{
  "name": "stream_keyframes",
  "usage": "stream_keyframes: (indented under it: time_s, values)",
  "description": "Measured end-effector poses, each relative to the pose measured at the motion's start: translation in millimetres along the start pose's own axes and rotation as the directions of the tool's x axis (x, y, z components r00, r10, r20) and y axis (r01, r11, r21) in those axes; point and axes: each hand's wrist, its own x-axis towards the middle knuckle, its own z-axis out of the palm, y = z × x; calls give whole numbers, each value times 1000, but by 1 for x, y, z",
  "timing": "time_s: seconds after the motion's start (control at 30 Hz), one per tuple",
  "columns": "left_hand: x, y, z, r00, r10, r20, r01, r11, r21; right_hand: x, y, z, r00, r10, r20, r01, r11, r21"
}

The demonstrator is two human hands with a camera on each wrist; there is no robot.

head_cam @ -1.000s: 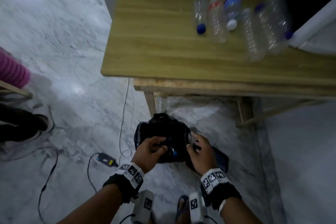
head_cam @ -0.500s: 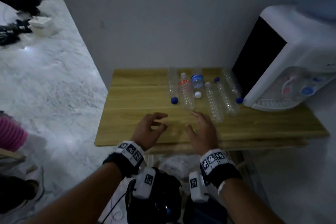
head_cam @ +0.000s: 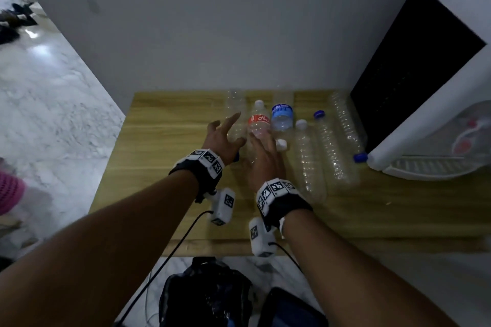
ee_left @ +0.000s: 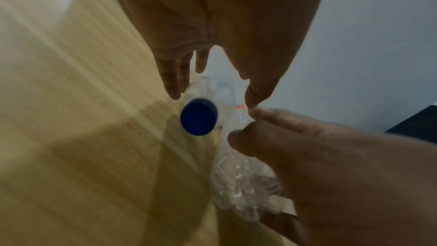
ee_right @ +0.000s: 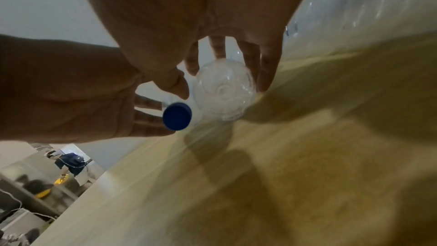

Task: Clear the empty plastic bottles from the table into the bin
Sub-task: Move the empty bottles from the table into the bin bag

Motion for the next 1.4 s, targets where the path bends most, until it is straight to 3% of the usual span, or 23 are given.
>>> stream_keyframes:
  time_s: [0.17, 0.33, 0.5, 0.73, 1.03, 1.13, 1.27, 1.4]
  values:
    - [7, -2, -2, 1000, 12, 0, -12, 1000, 26, 2, 2, -2, 994, -54, -97, 61, 996, 71]
    - [-31, -3, -17, 1000, 10, -12, -11, 996, -84, -20, -6, -15, 991, -30, -127, 49, 988, 145]
    - [-103, -20, -38, 997, 80, 10, -75, 970, -230, -77, -25, -29, 992, -18, -121, 42, 979, 198]
    - [-242, -69, -61, 988, 153, 23, -124, 875, -468, -203, -73, -41, 993, -51, -104, 77, 961, 266]
    - [-431, -157, -66, 990, 84, 114, -11, 851, -525, -400, -120, 2, 1000, -19, -25, 26, 930, 365]
    - [-475, -201, -45, 985, 6, 173, 84, 858, -507, -451, -116, 36, 995, 52, 85, -80, 929, 363]
    - [-506, -258, 0, 958, -130, 257, 240, 851, -466, -493, -89, 93, 951, 173, 256, -247, 923, 296]
    - [-498, -304, 56, 901, -256, 349, 379, 857, -349, -503, -45, 154, 868, 306, 391, -387, 911, 145]
